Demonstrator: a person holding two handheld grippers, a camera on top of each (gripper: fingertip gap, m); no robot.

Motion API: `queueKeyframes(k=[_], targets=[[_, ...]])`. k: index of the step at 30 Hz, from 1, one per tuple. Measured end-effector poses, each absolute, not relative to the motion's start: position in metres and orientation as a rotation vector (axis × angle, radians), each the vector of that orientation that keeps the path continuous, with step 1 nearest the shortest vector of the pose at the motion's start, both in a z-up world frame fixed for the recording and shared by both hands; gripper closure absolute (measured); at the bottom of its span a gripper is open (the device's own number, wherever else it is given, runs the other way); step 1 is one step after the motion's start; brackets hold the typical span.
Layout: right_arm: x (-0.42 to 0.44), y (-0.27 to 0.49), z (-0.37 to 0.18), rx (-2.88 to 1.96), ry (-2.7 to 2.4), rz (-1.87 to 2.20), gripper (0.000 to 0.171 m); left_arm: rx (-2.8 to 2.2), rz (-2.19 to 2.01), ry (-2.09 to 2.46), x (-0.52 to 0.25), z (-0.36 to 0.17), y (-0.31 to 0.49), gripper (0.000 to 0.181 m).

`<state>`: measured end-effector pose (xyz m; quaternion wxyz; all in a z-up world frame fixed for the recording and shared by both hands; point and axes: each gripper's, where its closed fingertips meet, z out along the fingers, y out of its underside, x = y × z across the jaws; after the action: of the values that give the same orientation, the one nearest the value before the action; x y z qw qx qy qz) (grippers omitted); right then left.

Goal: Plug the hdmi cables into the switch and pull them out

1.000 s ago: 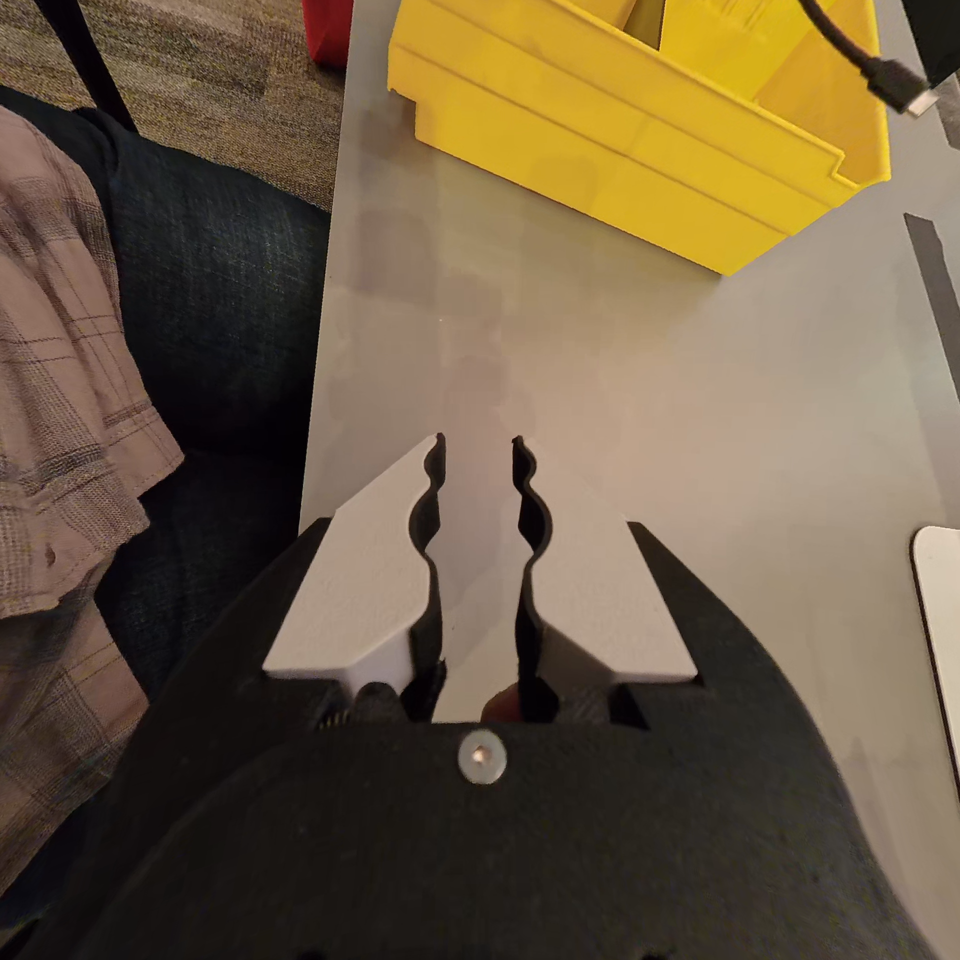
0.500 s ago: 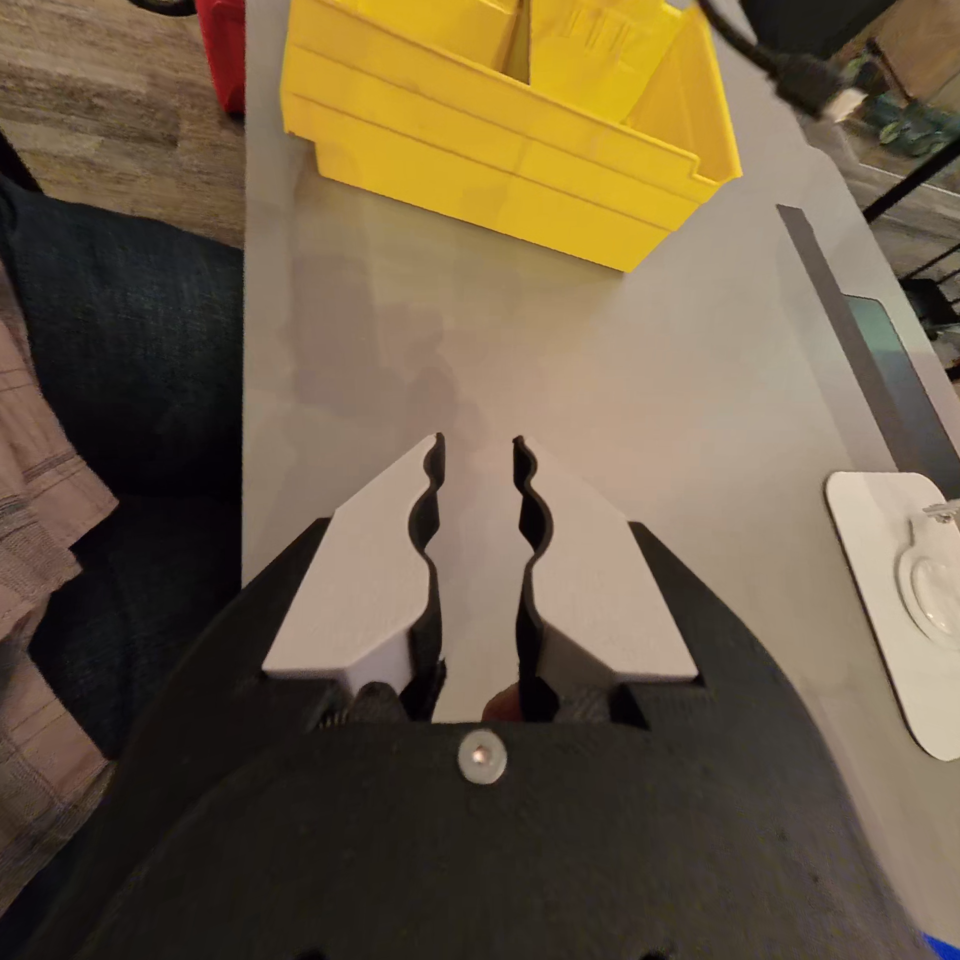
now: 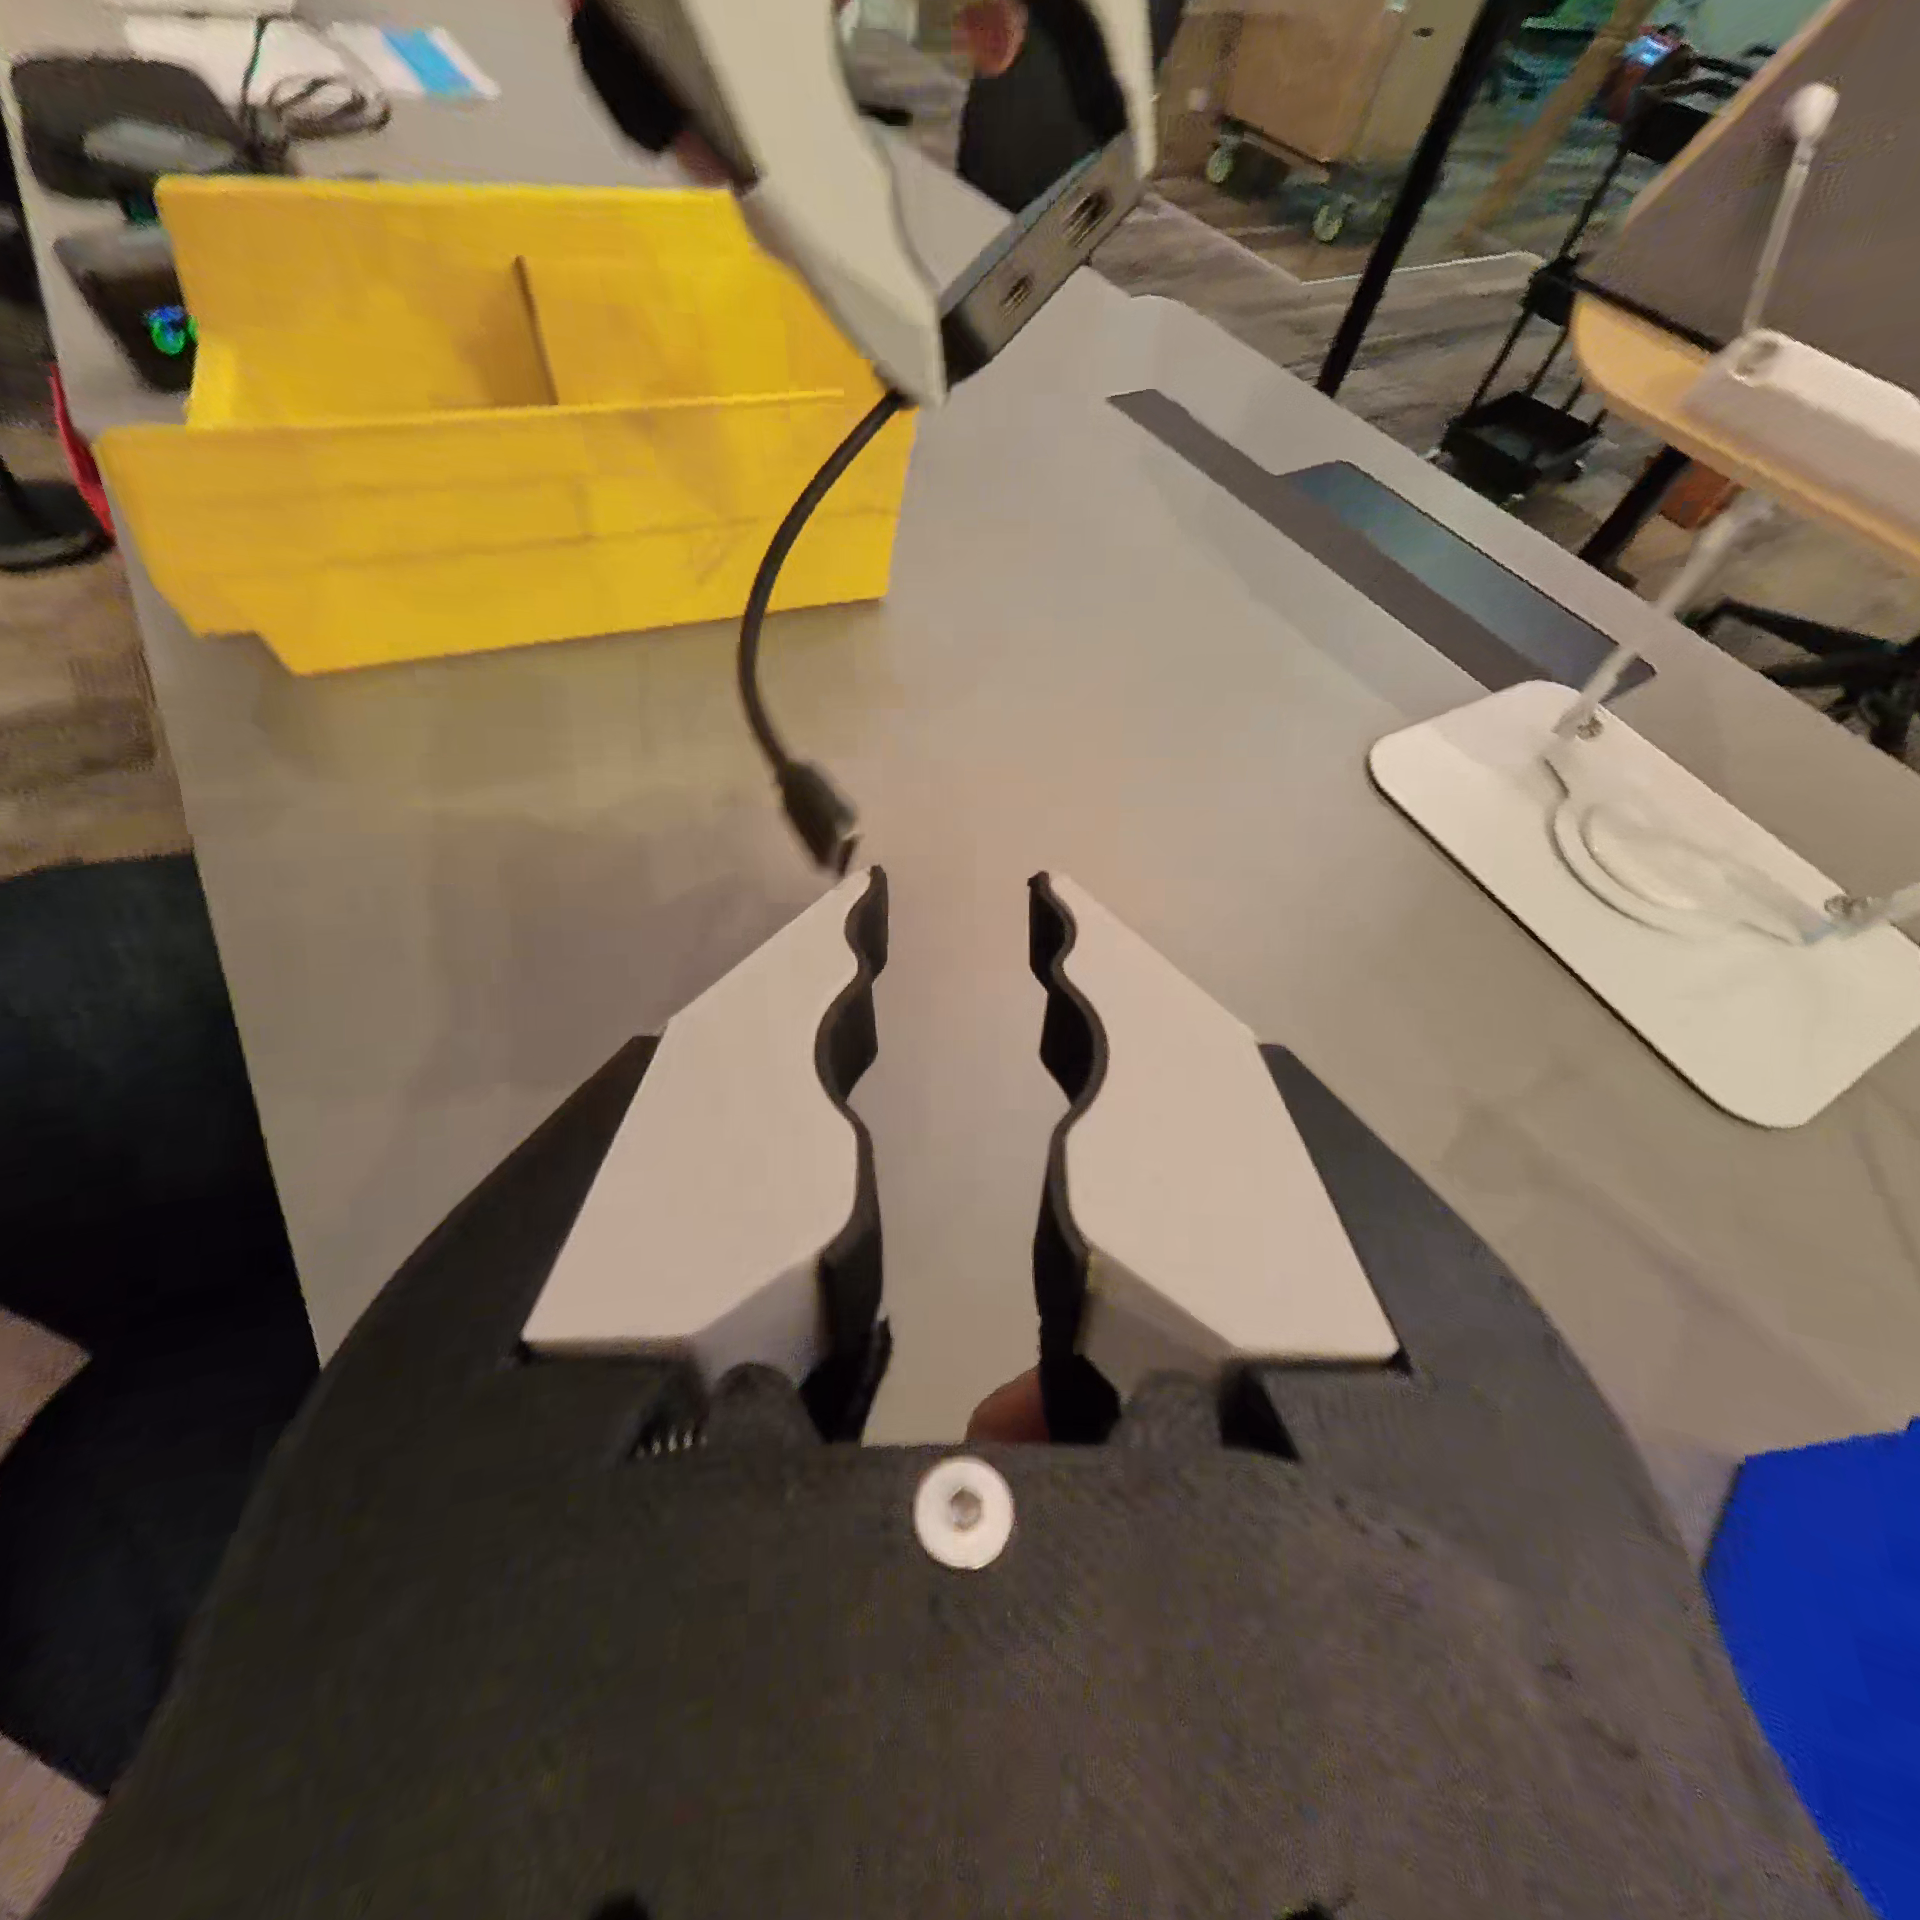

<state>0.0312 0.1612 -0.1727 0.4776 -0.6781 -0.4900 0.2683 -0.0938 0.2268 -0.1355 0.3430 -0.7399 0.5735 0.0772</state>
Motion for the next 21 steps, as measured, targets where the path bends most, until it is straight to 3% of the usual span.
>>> queueKeyframes(k=[10, 16, 21], targets=[[0.055, 0.191, -0.165, -1.701, -0.965, 0.783, 0.139, -1.851, -0.192, 1.138, -0.046, -0.137, 0.229, 0.115], [0.038, 0.185, -0.176, -1.673, -1.031, 0.786, 0.113, -1.740, -0.515, 1.016, -0.012, -0.127, 0.211, 0.116], [0.019, 0.172, -0.177, -1.598, -1.096, 0.788, 0.104, -1.625, -0.739, 0.986, 0.017, -0.119, 0.192, 0.115]])
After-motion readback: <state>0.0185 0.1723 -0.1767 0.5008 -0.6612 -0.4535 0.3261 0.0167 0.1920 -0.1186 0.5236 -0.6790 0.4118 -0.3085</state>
